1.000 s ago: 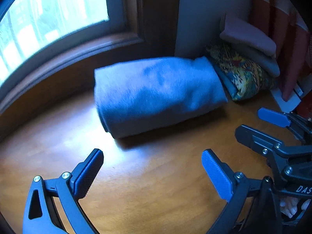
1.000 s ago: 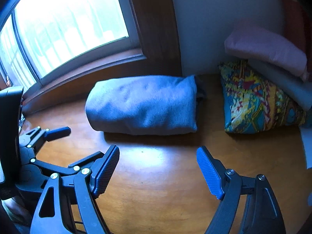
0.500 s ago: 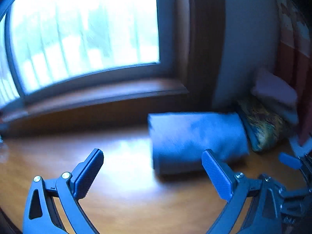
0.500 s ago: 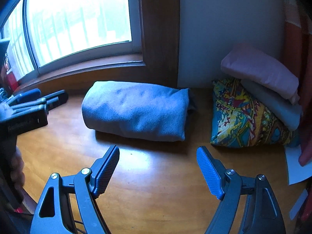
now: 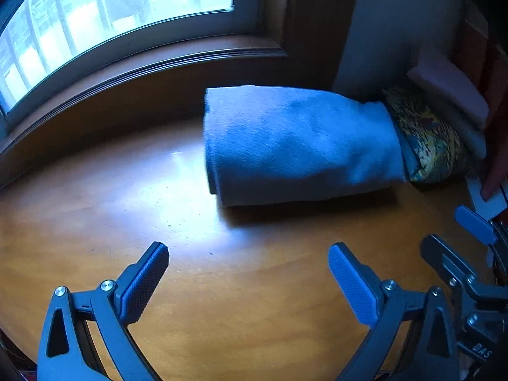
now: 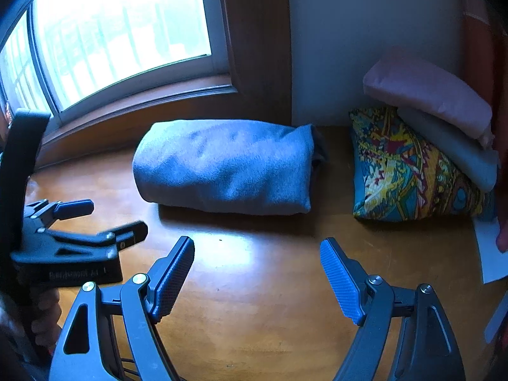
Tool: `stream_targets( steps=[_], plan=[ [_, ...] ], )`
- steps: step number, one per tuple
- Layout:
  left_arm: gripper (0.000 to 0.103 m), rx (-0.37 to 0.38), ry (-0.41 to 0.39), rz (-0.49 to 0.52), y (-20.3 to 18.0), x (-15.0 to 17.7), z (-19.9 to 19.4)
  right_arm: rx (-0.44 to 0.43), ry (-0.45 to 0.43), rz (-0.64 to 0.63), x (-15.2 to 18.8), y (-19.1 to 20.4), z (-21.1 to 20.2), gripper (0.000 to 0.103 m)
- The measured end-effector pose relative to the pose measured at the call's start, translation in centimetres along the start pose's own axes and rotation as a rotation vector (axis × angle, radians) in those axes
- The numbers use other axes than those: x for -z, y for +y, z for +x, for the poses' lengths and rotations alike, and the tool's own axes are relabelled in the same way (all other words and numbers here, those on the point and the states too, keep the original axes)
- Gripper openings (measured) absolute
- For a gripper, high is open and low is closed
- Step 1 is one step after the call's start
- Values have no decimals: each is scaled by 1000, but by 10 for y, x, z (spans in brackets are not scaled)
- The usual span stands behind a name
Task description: Fold clothes
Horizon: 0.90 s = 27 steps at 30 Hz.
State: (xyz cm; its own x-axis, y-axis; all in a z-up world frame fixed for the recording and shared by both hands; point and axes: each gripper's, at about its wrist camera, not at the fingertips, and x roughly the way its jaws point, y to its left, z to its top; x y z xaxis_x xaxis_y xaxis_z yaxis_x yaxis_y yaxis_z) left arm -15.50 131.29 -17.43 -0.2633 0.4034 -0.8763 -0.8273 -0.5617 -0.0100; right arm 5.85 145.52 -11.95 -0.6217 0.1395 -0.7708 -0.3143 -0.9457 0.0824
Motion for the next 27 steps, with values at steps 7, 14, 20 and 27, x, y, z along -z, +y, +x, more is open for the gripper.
stream_targets(
  steps=[7,14,20,27],
  plan=[
    [103,3,14,66,-17,3,3,2,4,29,0,-7,1,81],
    [103,7,25,72,-17,-1,2,-4,14,33,1,-8,3,81],
    [103,7,43,70,-16,0,6,-8,25,39,1,-9,5,81],
    [103,11,62,68,-15,2,10,-10,33,43,2,-10,8,81]
  ],
)
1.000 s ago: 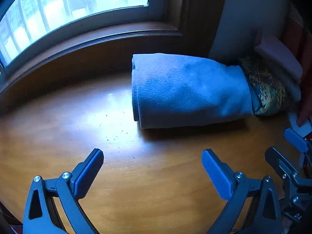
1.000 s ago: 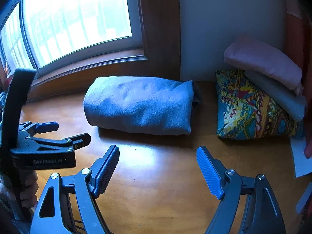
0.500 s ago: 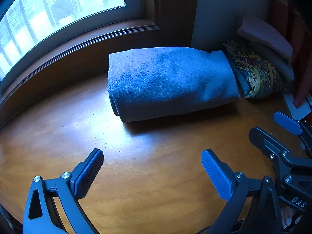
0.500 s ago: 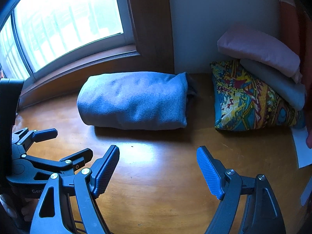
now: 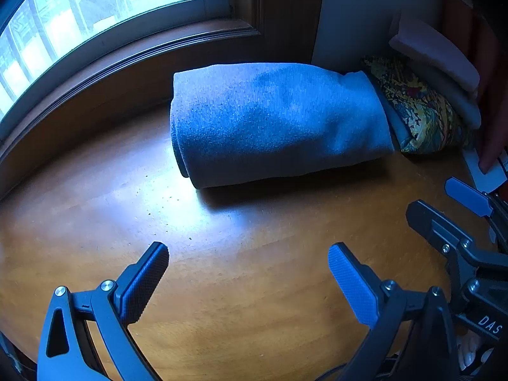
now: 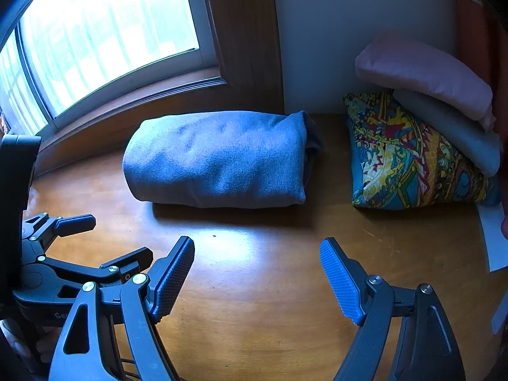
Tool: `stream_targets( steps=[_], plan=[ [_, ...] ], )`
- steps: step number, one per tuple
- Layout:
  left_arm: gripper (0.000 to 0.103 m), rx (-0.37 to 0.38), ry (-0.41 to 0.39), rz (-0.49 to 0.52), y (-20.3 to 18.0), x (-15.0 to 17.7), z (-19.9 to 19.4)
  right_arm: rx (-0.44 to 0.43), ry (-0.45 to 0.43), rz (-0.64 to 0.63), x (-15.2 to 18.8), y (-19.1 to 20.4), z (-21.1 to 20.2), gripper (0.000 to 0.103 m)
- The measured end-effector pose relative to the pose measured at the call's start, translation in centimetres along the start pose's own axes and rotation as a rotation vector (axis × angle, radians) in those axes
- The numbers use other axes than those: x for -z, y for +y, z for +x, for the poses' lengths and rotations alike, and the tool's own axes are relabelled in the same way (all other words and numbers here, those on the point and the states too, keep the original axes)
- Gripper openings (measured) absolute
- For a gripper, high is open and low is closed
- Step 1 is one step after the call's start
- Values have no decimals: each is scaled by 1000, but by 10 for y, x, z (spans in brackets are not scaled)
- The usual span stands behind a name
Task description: Fold clothes
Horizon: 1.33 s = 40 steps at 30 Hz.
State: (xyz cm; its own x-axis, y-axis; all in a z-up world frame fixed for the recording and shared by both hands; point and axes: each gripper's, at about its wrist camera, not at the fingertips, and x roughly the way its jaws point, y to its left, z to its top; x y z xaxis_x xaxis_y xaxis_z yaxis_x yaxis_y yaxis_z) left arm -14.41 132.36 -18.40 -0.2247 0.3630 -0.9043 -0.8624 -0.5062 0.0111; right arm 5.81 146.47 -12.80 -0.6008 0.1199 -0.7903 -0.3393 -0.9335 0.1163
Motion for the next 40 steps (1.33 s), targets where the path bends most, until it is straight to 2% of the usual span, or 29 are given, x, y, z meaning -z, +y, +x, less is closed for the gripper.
stream_targets(
  steps=[40],
  plan=[
    [103,5,23,2,0,0,5,6,17,5,2,3,1,81]
  ],
)
